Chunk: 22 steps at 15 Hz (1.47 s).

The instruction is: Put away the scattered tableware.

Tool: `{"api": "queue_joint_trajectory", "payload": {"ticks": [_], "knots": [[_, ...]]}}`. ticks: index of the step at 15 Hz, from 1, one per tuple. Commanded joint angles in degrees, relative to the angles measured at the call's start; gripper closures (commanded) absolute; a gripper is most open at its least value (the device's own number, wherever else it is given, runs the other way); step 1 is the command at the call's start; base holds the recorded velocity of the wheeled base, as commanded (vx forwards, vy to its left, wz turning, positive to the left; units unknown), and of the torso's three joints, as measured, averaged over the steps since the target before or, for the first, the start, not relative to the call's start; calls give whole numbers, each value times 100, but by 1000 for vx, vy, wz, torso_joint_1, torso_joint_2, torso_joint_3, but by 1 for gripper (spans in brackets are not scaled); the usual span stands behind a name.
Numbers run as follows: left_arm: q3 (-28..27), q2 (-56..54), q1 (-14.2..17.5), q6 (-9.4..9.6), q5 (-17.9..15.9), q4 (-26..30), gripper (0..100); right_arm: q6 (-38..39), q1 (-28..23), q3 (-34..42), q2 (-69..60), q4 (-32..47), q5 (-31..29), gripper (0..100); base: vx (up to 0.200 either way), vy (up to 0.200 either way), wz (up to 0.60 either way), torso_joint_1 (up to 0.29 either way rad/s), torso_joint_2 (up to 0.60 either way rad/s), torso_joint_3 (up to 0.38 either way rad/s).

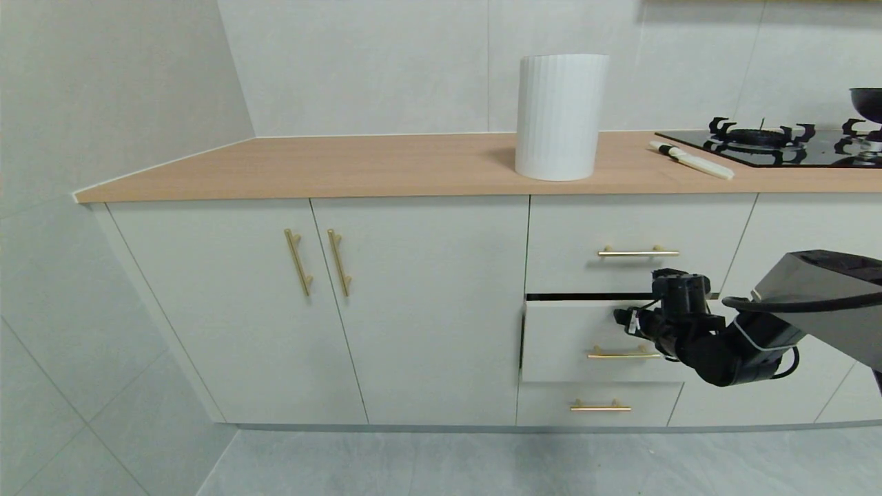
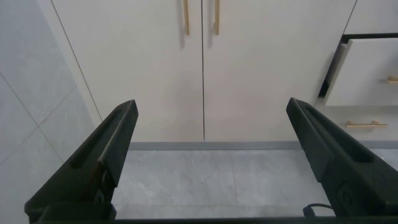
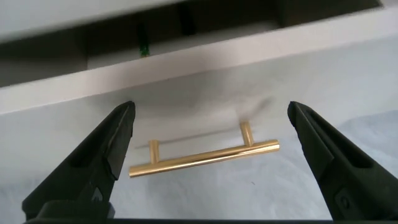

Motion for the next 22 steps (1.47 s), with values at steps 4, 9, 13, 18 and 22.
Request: {"api": "queue_joint_trajectory", "payload": {"ticks": [4, 9, 13, 18, 22], "knots": [[-4, 1, 0, 2, 1, 0, 0, 170, -90, -344, 307, -134, -136, 0, 0, 0, 0, 0, 0, 0], [5, 1, 0, 2, 1, 0, 0, 328, -152, -626, 483, -160, -250, 0, 0, 0, 0, 0, 0, 0], [5, 1, 0, 2, 1, 0, 0, 346, -169, -714, 518, -169, -294, 0, 0, 0, 0, 0, 0, 0], [-4, 1, 0, 2, 1, 0, 0, 416, -134, -705, 439, -169, -303, 0, 0, 0, 0, 0, 0, 0], [5, 1, 0, 2, 1, 0, 0, 504, -46, -696, 360, -169, -312, 0, 0, 0, 0, 0, 0, 0]]}}
